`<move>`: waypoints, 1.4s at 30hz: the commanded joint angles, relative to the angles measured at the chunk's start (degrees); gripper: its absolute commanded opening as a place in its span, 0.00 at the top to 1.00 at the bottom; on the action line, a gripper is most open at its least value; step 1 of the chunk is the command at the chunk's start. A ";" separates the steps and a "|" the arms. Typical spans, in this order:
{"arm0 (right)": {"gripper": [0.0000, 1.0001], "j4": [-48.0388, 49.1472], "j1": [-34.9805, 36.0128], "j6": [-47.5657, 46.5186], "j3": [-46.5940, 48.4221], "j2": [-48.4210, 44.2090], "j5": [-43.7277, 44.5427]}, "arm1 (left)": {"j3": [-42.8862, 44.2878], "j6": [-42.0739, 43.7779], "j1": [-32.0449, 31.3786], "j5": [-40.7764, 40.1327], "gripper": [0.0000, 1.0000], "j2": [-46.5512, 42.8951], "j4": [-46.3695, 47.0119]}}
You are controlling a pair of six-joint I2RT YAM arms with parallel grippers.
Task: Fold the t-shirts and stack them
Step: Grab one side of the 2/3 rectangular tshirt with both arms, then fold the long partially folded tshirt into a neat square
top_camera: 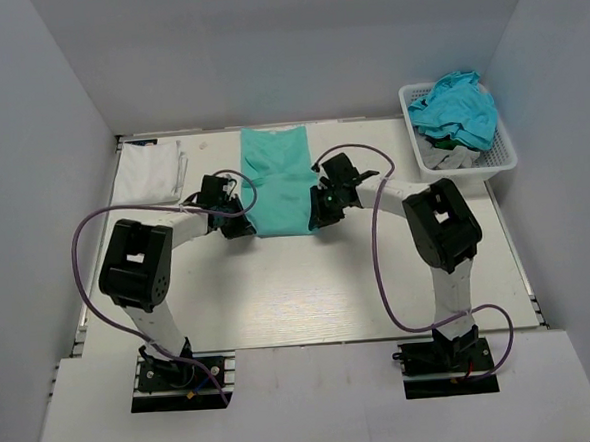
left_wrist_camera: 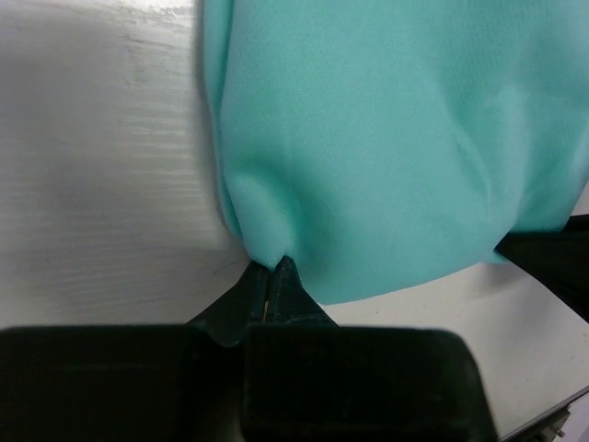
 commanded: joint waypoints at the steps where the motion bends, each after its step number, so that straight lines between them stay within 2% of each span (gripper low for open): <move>1: 0.81 -3.99 0.35 -0.87 -0.86 -4.81 1.22 | -2.02 0.91 -0.97 0.54 1.00 -2.15 -3.08; 3: 0.90 -6.53 0.70 -1.40 -1.73 -6.13 0.96 | -4.05 0.91 -0.98 1.06 1.00 -6.02 -4.83; 6: 0.93 -10.67 1.14 -2.01 -4.18 -12.88 -0.18 | -8.27 0.91 -1.50 1.06 1.00 -16.12 -8.17; 10: 0.93 -16.82 1.49 -2.10 -8.05 -20.81 -2.64 | -12.14 -0.50 -2.03 4.31 1.00 -28.78 -13.53; 13: 0.91 -25.42 1.58 -1.93 -8.24 -25.47 -6.51 | -12.85 -1.90 -2.03 7.65 1.00 -37.03 -16.35; 17: 0.91 -31.59 1.58 -1.93 -7.28 -29.51 -12.21 | -11.45 -2.96 -2.03 8.97 1.00 -41.97 -22.84; 22: 0.91 -38.10 1.32 -4.56 -3.32 -29.34 -19.60 | -8.73 -4.80 -2.03 11.35 1.00 -44.80 -26.29; 27: 0.95 -38.11 0.27 -5.79 -1.47 -27.59 -24.18 | -6.70 -6.56 -2.03 6.52 1.00 -45.41 -26.90; 33: 0.96 -36.09 -2.10 -5.71 0.38 -23.90 -24.53 | -4.78 -7.97 -0.98 4.67 1.00 -39.97 -21.72; 42: 0.97 -33.01 -5.45 -7.37 4.94 -16.78 -33.23 | 1.47 -9.46 -0.98 -2.09 1.00 -33.55 -16.18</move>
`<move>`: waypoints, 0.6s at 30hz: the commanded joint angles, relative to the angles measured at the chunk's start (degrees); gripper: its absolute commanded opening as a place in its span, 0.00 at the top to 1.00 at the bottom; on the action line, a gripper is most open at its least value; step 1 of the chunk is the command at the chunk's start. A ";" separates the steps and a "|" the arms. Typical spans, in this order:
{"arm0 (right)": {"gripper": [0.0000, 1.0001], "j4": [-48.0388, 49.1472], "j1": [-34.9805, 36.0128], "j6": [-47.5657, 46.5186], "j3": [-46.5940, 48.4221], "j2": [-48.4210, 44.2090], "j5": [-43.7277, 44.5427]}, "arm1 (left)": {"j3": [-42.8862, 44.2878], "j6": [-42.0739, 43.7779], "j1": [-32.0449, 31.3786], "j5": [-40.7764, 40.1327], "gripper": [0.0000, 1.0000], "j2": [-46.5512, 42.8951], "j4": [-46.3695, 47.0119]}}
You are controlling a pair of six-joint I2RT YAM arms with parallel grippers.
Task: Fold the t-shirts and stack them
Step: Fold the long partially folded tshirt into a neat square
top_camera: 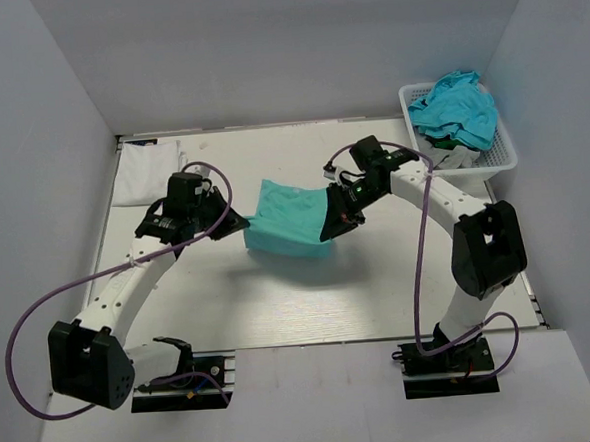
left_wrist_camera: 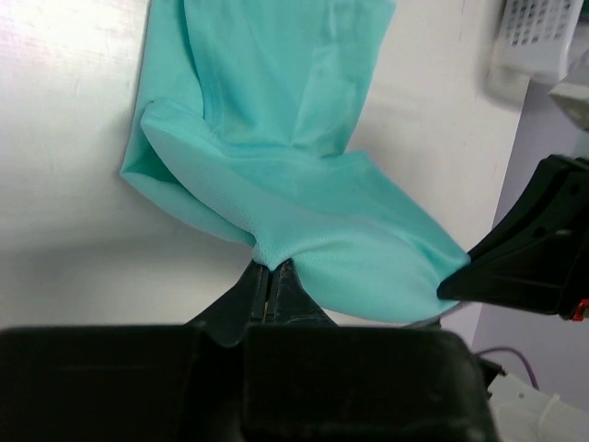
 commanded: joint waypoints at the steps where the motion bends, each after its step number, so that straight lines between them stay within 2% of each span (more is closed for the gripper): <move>1: 0.97 0.78 -1.62 -1.39 4.09 1.41 -5.06 | 3.73 -0.41 0.55 -5.77 1.00 1.40 4.34; 10: 0.97 1.75 -5.40 0.19 9.98 7.47 -8.14 | 14.35 1.34 0.55 -7.97 1.00 14.41 4.61; 15: 0.96 5.09 -7.51 2.13 14.28 12.12 -10.68 | 19.36 1.87 0.55 -8.50 1.00 20.46 8.65; 18: 0.96 4.13 -9.00 2.83 19.12 14.85 -12.00 | 25.15 2.39 1.08 -8.50 1.00 28.10 8.66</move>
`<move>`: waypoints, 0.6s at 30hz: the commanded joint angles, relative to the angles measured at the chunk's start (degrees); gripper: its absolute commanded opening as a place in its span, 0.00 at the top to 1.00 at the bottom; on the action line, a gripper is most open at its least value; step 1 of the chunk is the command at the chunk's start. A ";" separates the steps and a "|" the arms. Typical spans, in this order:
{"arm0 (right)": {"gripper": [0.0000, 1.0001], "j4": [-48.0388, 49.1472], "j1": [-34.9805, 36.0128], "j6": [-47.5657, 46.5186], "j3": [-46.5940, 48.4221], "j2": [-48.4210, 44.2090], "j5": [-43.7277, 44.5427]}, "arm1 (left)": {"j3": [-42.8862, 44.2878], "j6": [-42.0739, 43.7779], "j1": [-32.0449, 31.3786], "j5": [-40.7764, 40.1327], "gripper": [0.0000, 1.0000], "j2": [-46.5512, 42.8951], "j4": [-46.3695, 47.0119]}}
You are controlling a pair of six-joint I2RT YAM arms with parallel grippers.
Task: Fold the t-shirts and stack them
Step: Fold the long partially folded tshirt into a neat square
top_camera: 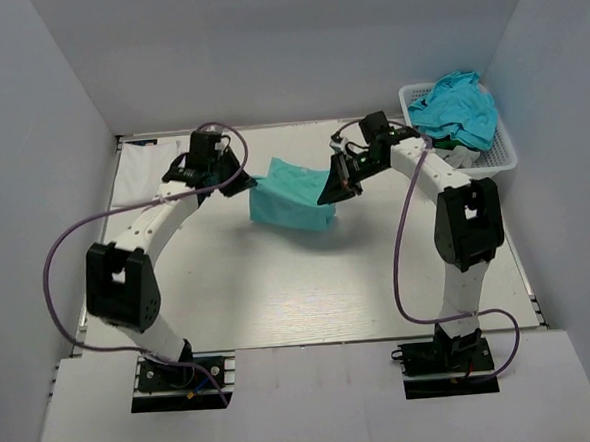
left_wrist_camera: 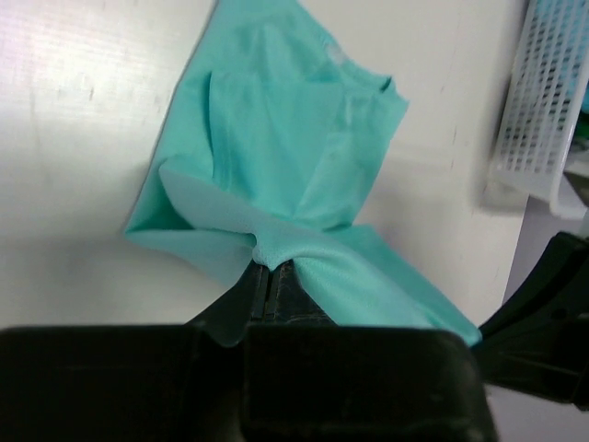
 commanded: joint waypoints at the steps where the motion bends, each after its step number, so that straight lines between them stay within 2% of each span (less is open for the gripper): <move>1: 0.94 0.65 -2.32 1.54 5.73 4.14 -4.07 | 8.80 1.35 0.91 -2.23 1.00 6.26 2.30; 5: 0.93 6.89 -4.17 5.59 7.92 9.59 -7.58 | 15.95 1.35 0.91 -0.12 1.00 15.67 3.43; 9: 0.90 11.18 -8.19 8.91 13.37 15.23 -8.12 | 25.50 0.82 0.91 1.20 1.00 24.19 10.01; 10: 0.90 16.85 -8.74 13.02 15.03 18.98 -8.90 | 27.80 -0.14 0.91 1.20 1.00 26.30 12.90; 11: 0.75 19.95 -9.44 15.06 15.83 20.06 -10.91 | 30.61 -0.14 0.91 2.33 1.00 31.45 13.97; 12: 0.57 26.42 -11.53 19.00 16.80 21.38 -8.84 | 38.91 -0.14 0.91 4.08 1.00 34.72 14.76; 13: 0.13 25.97 -11.99 20.08 22.72 25.39 -3.86 | 44.03 -1.28 0.91 7.93 1.00 38.32 14.77; 14: 0.09 25.44 -12.25 18.70 25.92 26.74 -1.98 | 50.00 -1.29 0.91 10.32 0.75 42.27 12.94; 15: 0.09 20.56 -12.43 17.64 28.82 27.71 3.95 | 61.46 -1.29 0.91 12.52 0.37 49.54 11.97; 16: 0.09 17.64 -12.26 16.76 38.25 29.80 5.75 | 66.10 -1.29 0.91 13.41 0.01 52.13 10.04; 17: 0.09 14.31 -11.73 13.53 39.56 29.30 7.25 | 68.93 -1.81 0.91 14.03 0.00 53.29 5.76; 18: 0.09 14.45 -11.29 12.89 38.44 26.86 7.96 | 67.13 -1.81 0.91 14.03 0.00 53.30 5.02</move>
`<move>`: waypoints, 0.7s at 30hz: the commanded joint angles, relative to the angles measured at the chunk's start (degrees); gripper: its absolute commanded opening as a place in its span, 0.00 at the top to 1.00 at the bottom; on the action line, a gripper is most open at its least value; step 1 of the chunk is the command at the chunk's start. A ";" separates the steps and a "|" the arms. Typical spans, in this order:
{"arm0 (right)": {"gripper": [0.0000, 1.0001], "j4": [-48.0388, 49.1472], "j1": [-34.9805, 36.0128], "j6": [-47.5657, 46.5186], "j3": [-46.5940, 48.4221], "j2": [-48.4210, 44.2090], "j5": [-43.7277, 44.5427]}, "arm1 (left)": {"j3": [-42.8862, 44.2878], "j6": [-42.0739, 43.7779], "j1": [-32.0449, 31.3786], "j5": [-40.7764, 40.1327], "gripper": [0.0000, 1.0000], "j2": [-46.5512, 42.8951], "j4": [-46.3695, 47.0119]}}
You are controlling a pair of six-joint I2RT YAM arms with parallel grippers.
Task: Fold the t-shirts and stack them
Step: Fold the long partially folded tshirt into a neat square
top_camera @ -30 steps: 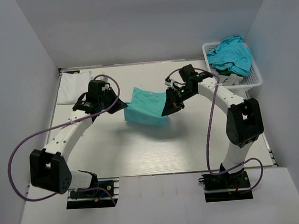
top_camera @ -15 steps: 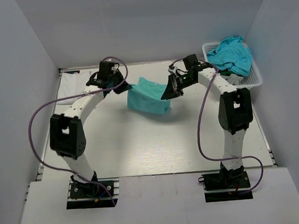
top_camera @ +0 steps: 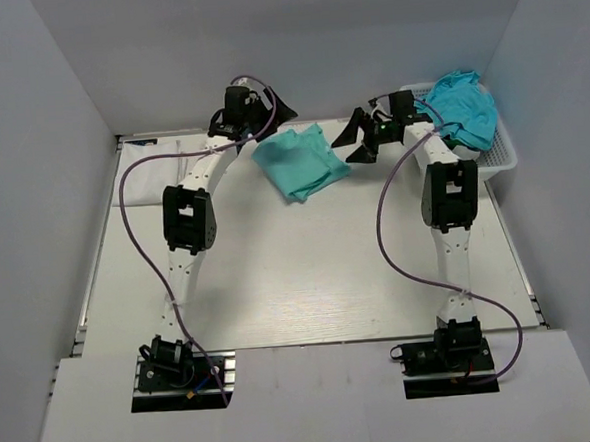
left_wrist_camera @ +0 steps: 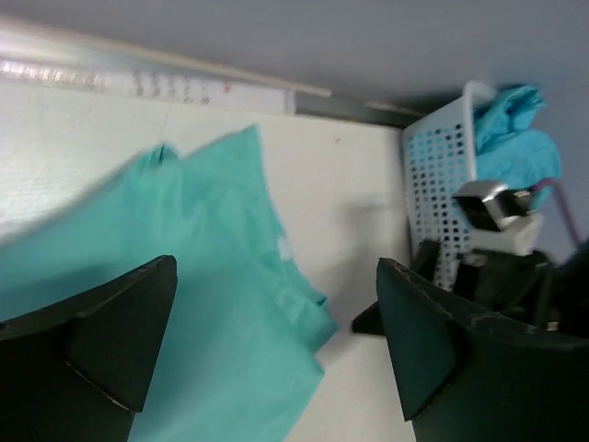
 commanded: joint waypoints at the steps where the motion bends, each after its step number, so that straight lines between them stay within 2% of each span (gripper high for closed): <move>1: 0.09 -0.81 1.30 -2.26 1.25 -7.23 9.24 | -0.53 -0.18 0.29 2.88 0.00 -6.15 -3.73; 2: 0.09 1.55 1.21 -3.31 -4.28 -13.34 11.36 | -13.11 0.35 0.29 1.89 0.00 -9.77 1.50; 3: 0.09 1.74 1.56 -3.58 -6.86 -15.14 13.56 | -19.33 0.35 0.29 1.01 0.00 -13.46 4.85; 4: 0.09 2.01 1.48 -4.11 -10.63 -16.64 19.85 | -24.35 0.35 0.29 -0.82 0.00 -16.71 7.67; 5: 0.09 1.66 2.00 -5.94 -13.19 -19.96 21.21 | -30.05 1.83 0.29 -2.06 0.00 -21.01 9.88; 6: 0.09 1.22 2.61 -6.83 -13.99 -20.51 22.01 | -31.15 2.89 -0.23 -2.77 0.00 -22.10 9.90; 8: 0.09 -1.67 5.32 -9.80 -13.83 -20.96 24.38 | -29.85 5.96 -0.85 -4.79 0.00 -21.33 6.84; 14: 0.09 -2.82 8.42 -9.30 -14.52 -19.99 26.68 | -21.42 7.47 -0.85 -1.19 0.00 -13.15 4.89; 19: 0.09 -0.10 8.95 -9.64 -18.74 -21.66 26.94 | -22.81 9.85 -1.46 -0.58 0.00 -10.51 10.51; 21: 0.09 0.07 9.21 -9.91 -20.85 -22.62 27.20 | -20.98 10.55 -1.46 -1.10 0.00 -6.83 8.34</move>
